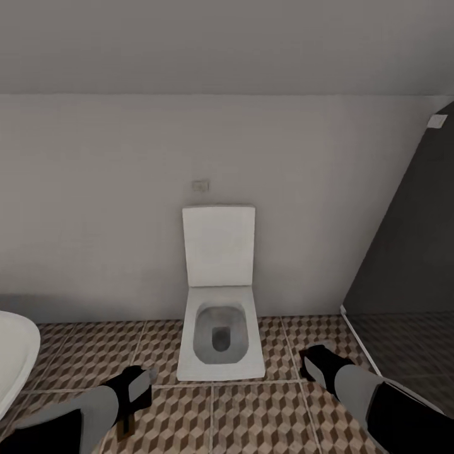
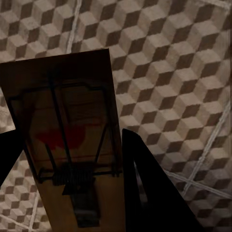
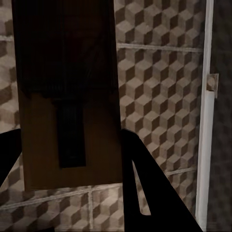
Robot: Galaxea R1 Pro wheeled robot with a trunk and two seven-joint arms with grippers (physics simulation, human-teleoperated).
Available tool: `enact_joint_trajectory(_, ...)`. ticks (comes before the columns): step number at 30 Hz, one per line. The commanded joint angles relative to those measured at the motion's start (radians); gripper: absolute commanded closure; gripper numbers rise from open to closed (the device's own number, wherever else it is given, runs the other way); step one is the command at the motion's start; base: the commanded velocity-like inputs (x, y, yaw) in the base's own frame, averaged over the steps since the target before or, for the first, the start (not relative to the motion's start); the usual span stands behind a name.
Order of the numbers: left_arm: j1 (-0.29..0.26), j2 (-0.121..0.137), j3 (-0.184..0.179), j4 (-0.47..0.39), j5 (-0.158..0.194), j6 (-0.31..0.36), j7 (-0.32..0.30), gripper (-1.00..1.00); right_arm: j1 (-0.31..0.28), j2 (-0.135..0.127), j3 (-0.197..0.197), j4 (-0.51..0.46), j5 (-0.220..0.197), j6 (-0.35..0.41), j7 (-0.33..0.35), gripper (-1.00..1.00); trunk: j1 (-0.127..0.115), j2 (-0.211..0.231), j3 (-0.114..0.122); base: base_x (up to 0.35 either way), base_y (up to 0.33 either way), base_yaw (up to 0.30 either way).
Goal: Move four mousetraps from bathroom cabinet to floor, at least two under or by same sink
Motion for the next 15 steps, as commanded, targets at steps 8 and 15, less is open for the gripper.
enact_joint_trajectory(8, -0.006, 0.000, -0.065, -0.001, 0.005, -0.004, 0.003, 1.00, -0.005, 0.000, 0.008, -0.002, -0.012, 0.019, -0.004, 1.00, 0.000, 0.000, -0.001, 0.000, 0.000, 0.000)
enact_joint_trajectory(15, -0.010, 0.053, -0.105, 0.007, 0.008, -0.146, 0.005, 1.00, 0.002, -0.001, 0.011, -0.002, -0.010, -0.009, -0.004, 1.00, 0.000, 0.000, -0.001, 0.000, 0.000, 0.000)
